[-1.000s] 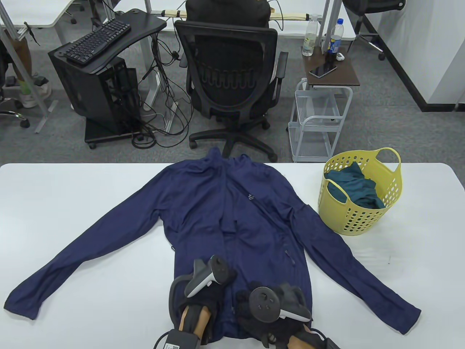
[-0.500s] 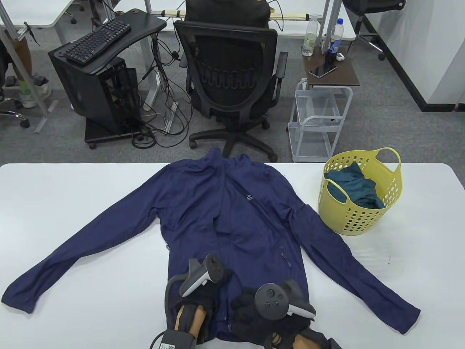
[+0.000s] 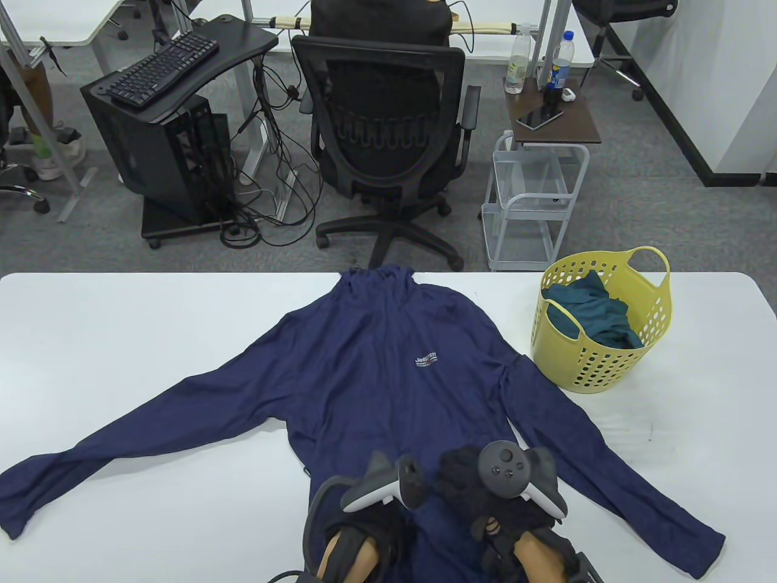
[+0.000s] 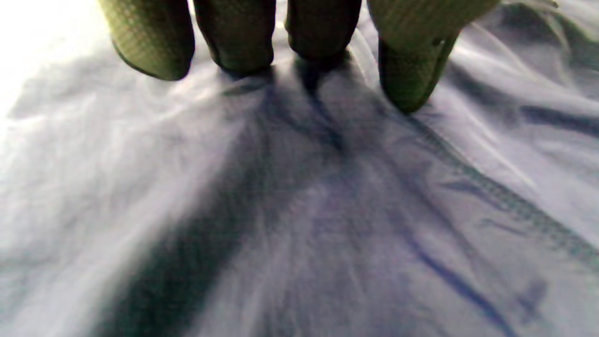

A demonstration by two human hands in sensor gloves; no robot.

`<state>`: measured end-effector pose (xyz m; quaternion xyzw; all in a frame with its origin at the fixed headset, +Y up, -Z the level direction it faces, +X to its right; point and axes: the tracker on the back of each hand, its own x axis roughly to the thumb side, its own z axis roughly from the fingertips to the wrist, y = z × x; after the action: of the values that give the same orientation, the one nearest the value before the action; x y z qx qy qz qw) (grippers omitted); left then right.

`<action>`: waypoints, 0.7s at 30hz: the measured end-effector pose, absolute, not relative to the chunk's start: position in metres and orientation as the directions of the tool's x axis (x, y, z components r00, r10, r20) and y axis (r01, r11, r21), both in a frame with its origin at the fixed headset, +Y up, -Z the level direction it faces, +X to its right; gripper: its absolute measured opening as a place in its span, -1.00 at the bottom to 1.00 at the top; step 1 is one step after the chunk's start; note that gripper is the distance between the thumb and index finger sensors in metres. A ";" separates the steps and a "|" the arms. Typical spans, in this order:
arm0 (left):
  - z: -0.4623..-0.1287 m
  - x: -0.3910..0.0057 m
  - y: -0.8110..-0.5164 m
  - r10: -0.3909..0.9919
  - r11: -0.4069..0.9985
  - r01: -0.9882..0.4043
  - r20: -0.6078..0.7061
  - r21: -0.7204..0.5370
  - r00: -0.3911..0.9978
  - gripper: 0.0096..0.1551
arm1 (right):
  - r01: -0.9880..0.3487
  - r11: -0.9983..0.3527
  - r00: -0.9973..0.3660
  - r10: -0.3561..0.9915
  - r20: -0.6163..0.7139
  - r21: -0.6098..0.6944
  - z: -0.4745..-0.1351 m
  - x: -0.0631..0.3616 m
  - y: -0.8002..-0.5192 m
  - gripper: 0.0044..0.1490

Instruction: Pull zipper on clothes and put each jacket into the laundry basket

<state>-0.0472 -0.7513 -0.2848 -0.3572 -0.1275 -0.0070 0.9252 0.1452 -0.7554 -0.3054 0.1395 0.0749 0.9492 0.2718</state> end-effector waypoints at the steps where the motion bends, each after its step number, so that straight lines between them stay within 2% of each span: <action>1: -0.287 -0.049 -0.750 0.088 0.751 0.084 0.225 -0.655 0.970 -0.46 | -0.496 -0.844 -0.818 0.533 0.216 0.205 -0.306 0.148 -0.755 -0.32; 5: -0.298 -0.075 -0.740 0.167 0.793 -0.069 0.107 -0.605 0.980 -0.39 | -0.511 -0.856 -0.843 0.517 0.149 0.081 -0.309 0.165 -0.747 -0.34; 7: -0.307 -0.097 -0.730 0.168 0.855 -0.129 0.033 -0.503 0.985 -0.31 | -0.524 -0.852 -0.846 0.523 0.102 0.016 -0.310 0.179 -0.741 -0.35; 11: -0.325 -0.156 -0.716 0.249 0.925 -0.298 -0.214 -0.235 0.944 -0.20 | -0.546 -0.835 -0.835 0.549 -0.032 -0.071 -0.312 0.210 -0.738 -0.29; 17: -0.342 -0.242 -0.730 0.164 0.963 -0.240 -0.438 -0.124 0.884 -0.11 | -0.472 -0.862 -0.832 0.506 -0.229 -0.186 -0.315 0.253 -0.739 -0.21; 21: -0.348 -0.290 -0.751 0.181 0.941 -0.316 -0.607 -0.123 0.774 -0.09 | -0.406 -0.887 -0.808 0.462 -0.367 -0.222 -0.317 0.279 -0.742 -0.20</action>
<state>-0.2905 -0.7507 -0.3482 -0.1096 0.3090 0.1327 0.9354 0.2790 -0.7418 -0.3169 -0.2094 -0.0667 0.9484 0.2287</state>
